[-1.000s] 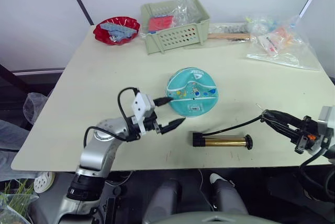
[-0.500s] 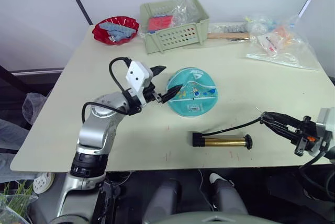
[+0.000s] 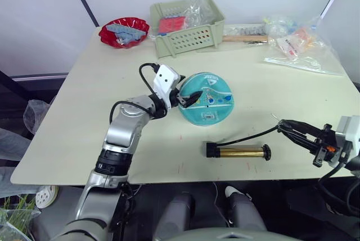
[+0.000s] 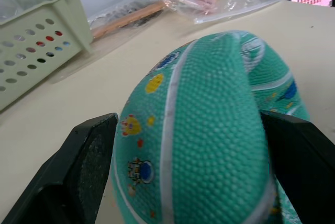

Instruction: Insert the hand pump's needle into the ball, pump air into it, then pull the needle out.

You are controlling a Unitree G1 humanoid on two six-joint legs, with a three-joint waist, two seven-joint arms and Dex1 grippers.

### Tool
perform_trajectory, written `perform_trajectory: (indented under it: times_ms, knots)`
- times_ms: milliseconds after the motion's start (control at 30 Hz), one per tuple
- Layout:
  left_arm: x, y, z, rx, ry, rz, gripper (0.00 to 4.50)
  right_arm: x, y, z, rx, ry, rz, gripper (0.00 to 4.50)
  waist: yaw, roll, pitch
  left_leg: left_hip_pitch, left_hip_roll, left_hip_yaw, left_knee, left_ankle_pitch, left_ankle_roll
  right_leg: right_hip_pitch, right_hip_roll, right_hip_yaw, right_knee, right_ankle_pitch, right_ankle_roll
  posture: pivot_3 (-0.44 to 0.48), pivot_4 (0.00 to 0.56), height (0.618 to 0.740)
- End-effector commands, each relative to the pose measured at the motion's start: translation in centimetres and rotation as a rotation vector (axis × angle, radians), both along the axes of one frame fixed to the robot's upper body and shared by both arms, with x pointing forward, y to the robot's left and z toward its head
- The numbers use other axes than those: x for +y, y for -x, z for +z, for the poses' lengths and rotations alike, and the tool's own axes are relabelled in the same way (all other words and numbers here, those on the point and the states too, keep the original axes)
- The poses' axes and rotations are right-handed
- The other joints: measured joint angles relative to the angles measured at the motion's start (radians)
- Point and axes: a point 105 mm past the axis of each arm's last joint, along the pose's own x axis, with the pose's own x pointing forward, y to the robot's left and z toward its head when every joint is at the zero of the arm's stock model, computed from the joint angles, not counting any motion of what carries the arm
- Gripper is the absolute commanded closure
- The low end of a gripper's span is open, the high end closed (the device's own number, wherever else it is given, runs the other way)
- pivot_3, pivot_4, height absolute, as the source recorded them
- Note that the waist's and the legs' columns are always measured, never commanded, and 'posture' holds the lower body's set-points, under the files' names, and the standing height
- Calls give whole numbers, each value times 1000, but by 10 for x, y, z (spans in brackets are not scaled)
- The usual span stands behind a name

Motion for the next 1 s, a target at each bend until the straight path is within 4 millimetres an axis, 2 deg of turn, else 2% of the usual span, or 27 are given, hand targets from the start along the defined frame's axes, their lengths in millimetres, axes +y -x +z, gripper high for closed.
perform_trajectory:
  times_ms: [33, 267, 533, 633, 733, 767, 800, 833, 900, 1000]
  knots:
    - [-5, -1, 9, -35, 8, -6, 53, 5, 4, 10, -59, 4, 17, 4171, 0, 0, 0, 0, 0, 0, 0, 0, 0, 0, 0, 0, 0, 0, 0, 0, 150, 740]
    - [-6, 0, 6, -28, 32, 3, 53, 3, 7, 9, -53, -1, 5, 4171, 0, 0, 0, 0, 0, 0, 0, 0, 0, 0, 0, 0, 0, 0, 0, 0, 150, 740]
    - [-5, 2, -3, -15, 44, 25, 53, 8, -2, 6, -19, 9, -21, 4171, 0, 0, 0, 0, 0, 0, 0, 0, 0, 0, 0, 0, 0, 0, 0, 0, 150, 740]
    - [-4, 2, -3, -17, 46, 30, 861, 10, -2, 7, -19, 7, -17, 4171, 0, 0, 0, 0, 0, 0, 0, 0, 0, 0, 0, 0, 0, 0, 0, 0, 150, 740]
    - [-5, 3, -3, -17, 51, 30, 1824, 10, -2, 7, -18, 6, -17, 4171, 0, 0, 0, 0, 0, 0, 0, 0, 0, 0, 0, 0, 0, 0, 0, 0, 150, 740]
    - [-5, 3, -3, -16, 51, 31, 2272, 11, -2, 7, -17, 6, -16, 4171, 0, 0, 0, 0, 0, 0, 0, 0, 0, 0, 0, 0, 0, 0, 0, 0, 150, 740]
    - [-5, 4, -3, -16, 51, 32, 2414, 11, -2, 6, -16, 6, -15, 4171, -1, 0, 0, 0, 0, 0, 0, 0, 0, 0, 0, 0, 0, 0, 0, 0, 150, 740]
    - [-5, 4, -3, -18, 52, 35, 2896, 13, -2, 6, -8, 5, -14, 4171, -1, 0, 0, 0, 0, 0, 0, 0, 0, 0, 0, 0, 0, 0, 0, 0, 150, 740]
    - [-6, 4, -4, -20, 55, 37, 3536, 14, -3, 5, 9, 6, -17, 4171, -1, 0, 0, 0, 0, 0, 0, 0, 0, 0, 0, 0, 0, 0, 0, 0, 150, 740]
    - [-7, 5, -5, -19, 61, 39, 4170, 16, -5, 5, 33, 18, -22, 4171, -1, 0, 0, 0, 0, 0, 0, 0, 0, 0, 0, 0, 1, 0, 0, 0, 150, 740]
